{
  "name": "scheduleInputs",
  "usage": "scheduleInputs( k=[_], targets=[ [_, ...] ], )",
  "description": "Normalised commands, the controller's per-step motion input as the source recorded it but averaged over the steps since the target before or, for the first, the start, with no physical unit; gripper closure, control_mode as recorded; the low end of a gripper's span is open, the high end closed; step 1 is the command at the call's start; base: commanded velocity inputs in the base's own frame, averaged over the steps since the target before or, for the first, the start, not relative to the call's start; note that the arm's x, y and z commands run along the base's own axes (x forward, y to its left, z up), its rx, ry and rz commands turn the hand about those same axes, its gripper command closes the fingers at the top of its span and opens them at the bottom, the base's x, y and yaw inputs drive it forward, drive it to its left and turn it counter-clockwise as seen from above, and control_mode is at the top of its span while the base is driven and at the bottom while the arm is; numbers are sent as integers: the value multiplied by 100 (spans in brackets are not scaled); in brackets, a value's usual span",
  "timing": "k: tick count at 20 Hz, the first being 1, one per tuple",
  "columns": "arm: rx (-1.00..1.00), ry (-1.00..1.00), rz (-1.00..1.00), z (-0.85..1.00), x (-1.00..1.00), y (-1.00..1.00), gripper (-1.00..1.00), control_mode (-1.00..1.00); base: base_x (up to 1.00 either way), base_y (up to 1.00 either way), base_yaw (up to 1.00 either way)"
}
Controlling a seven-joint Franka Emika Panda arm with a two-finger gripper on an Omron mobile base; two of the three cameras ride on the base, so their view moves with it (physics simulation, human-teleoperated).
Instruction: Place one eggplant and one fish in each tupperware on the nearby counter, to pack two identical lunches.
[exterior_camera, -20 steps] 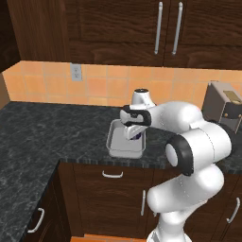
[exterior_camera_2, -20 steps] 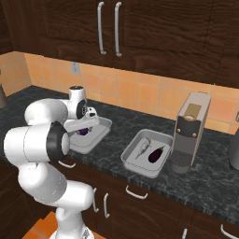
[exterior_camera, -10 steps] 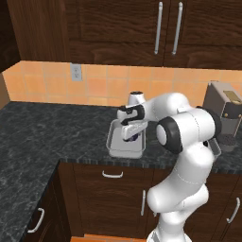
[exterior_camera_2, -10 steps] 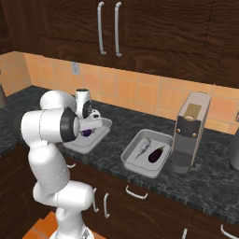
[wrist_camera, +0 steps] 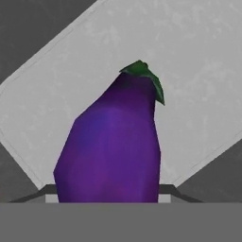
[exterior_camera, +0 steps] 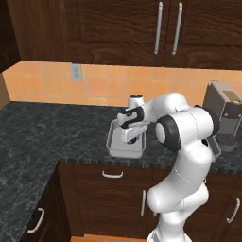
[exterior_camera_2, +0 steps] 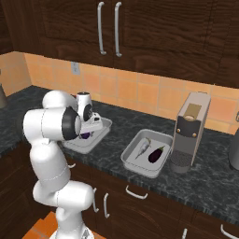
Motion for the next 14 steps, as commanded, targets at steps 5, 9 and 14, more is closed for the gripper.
scheduleInputs(
  k=[5, 9, 14],
  targets=[
    [-5, 0, 0, 19, 0, 6, -100, -100, 0, 0, 0],
    [-4, -1, -2, 29, 0, 0, -100, -100, 0, 0, 0],
    [0, -9, -6, 49, -25, 0, -100, -100, 0, 0, 0]
  ],
)
